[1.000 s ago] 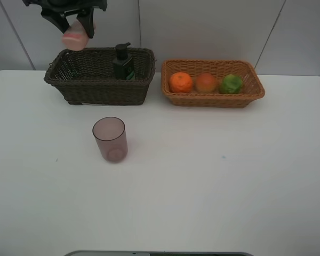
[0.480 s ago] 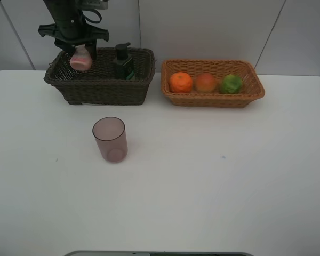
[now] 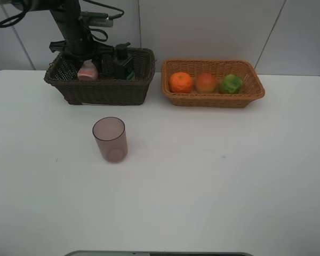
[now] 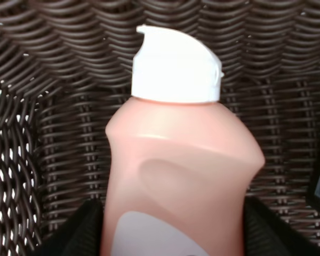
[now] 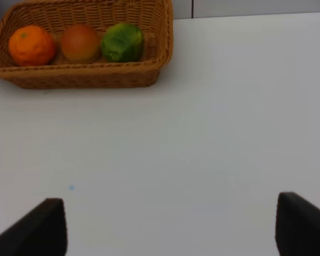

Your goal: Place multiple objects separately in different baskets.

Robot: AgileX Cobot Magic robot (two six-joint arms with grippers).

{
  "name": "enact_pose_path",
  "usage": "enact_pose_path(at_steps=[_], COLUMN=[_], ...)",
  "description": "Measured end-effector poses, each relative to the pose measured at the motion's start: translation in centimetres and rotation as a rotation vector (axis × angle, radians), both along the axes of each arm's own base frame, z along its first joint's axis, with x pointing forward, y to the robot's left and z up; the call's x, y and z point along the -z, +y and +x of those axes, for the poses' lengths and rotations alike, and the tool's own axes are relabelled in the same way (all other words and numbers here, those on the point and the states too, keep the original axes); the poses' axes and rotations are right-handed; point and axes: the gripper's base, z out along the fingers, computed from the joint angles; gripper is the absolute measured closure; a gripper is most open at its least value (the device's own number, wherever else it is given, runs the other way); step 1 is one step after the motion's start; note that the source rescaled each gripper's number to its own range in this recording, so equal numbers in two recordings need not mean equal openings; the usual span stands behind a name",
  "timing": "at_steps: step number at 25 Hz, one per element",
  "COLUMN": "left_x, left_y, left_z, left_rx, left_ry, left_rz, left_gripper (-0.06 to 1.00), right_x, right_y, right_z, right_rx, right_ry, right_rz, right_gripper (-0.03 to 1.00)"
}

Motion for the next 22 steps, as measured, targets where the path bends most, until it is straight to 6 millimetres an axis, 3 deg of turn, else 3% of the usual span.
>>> enact_pose_path(at_steps=[7,11,13,22], left_x=[0.0,-0.4,-1.2,-5.7], left_y=[-0.1,-0.3,-0.2,-1.2], left_z=[0.1,0.0,-0.1,-2.6], left_rx=[-0.002,-0.003,-0.003,0.012], left_ry=[-0.007,-0.011,-0.025,0.034], left_rz=[-0.013,-0.025,-0.030,-0.014], left_gripper=[0.30,0.01,-0.04,-0.06], right_x=[0.0,0.0,0.0,0.0], right_y=[0.0,0.0,0.0,0.0], right_z=[0.0,0.0,0.0,0.0], right_rx=[0.000,0.000,0.000,0.000], right_ry=[0.000,0.000,0.000,0.000], right_rz=[0.000,0.000,0.000,0.000], right_gripper=[0.35,0.35,0.35,0.35])
